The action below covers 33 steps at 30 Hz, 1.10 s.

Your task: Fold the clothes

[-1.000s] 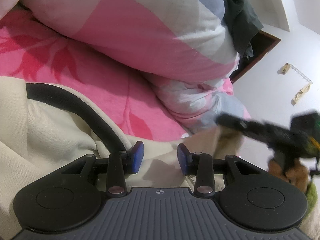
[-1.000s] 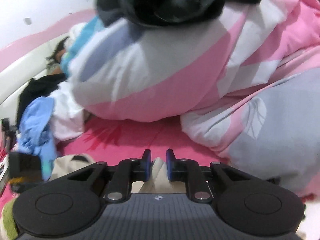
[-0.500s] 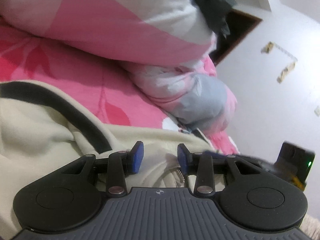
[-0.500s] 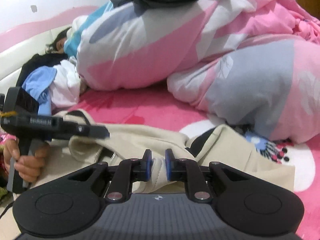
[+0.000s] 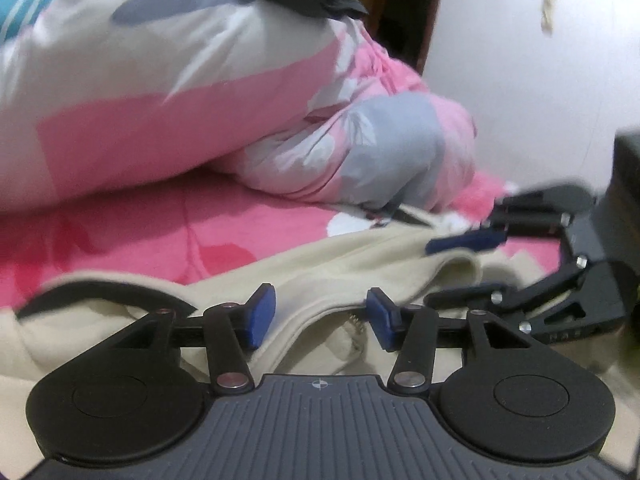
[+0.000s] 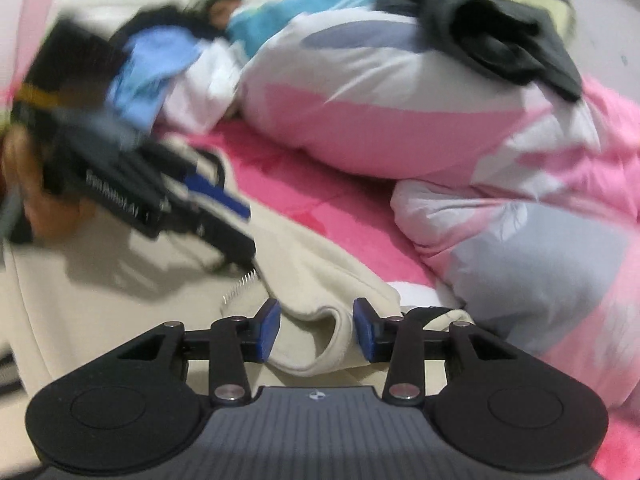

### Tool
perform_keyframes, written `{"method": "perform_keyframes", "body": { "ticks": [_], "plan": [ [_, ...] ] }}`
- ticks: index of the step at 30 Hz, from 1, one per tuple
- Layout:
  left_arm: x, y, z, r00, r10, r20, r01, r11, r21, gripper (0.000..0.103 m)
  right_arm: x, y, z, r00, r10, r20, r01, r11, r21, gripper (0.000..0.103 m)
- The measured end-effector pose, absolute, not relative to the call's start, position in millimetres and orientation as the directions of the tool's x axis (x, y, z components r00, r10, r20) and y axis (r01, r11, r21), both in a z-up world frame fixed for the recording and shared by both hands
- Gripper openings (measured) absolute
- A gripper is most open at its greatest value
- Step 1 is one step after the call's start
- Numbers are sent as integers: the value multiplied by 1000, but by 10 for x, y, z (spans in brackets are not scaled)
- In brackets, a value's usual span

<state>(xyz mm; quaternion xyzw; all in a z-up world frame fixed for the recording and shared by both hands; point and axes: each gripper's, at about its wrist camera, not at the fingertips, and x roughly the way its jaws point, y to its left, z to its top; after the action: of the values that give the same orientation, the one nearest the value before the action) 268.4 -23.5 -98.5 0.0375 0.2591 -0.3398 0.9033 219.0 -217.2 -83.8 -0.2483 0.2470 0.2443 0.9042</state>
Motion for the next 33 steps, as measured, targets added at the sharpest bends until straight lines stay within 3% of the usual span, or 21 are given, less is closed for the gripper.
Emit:
{"method": "perform_keyframes", "body": {
  "ticks": [2,4,6,8,9,12,17,21,23,25,28,33],
  "plan": [
    [2618,-308,-985,659,-563,-499,636,771,-29,43,2180,-2121,-880,774,284,-565,-554,736,-389,37],
    [2576,-357,-989,674,-547,-497,638,770,19,38,2188,-2127,-882,788,271,-553,-533,751,-391,20],
    [2551,-371,-986,687,-533,-493,630,775,41,31,2195,-2184,-856,802,277,-529,-504,789,-351,12],
    [2544,-371,-975,704,-518,-487,616,786,54,24,2208,-2262,-823,817,285,-501,-472,831,-296,11],
    [2545,-375,-969,715,-506,-483,605,794,64,15,2219,-2304,-807,817,296,-494,-464,847,-259,10],
    [2534,-359,-917,750,-478,-457,567,821,72,9,2236,-2389,-773,819,329,-471,-449,878,-167,10],
    [2293,-309,-665,782,-482,-395,565,816,123,8,2176,-2400,-689,832,345,-434,-447,880,-158,10],
    [2051,-424,-730,738,-470,-484,639,718,278,8,2014,-2367,-704,834,328,-444,-477,834,-277,10],
    [2041,-494,-911,700,-433,-568,669,675,311,9,1980,-2309,-797,811,315,-494,-509,795,-330,10],
    [2005,-490,-951,696,-426,-578,675,663,325,12,1954,-2221,-937,796,284,-534,-534,746,-399,10],
    [1968,-325,-787,672,-472,-570,685,688,239,18,1881,-2104,-1083,816,234,-529,-526,681,-510,10],
    [1934,66,-508,647,-549,-529,673,737,59,19,1852,-2102,-1123,826,230,-515,-516,676,-526,10]
  ]
}}
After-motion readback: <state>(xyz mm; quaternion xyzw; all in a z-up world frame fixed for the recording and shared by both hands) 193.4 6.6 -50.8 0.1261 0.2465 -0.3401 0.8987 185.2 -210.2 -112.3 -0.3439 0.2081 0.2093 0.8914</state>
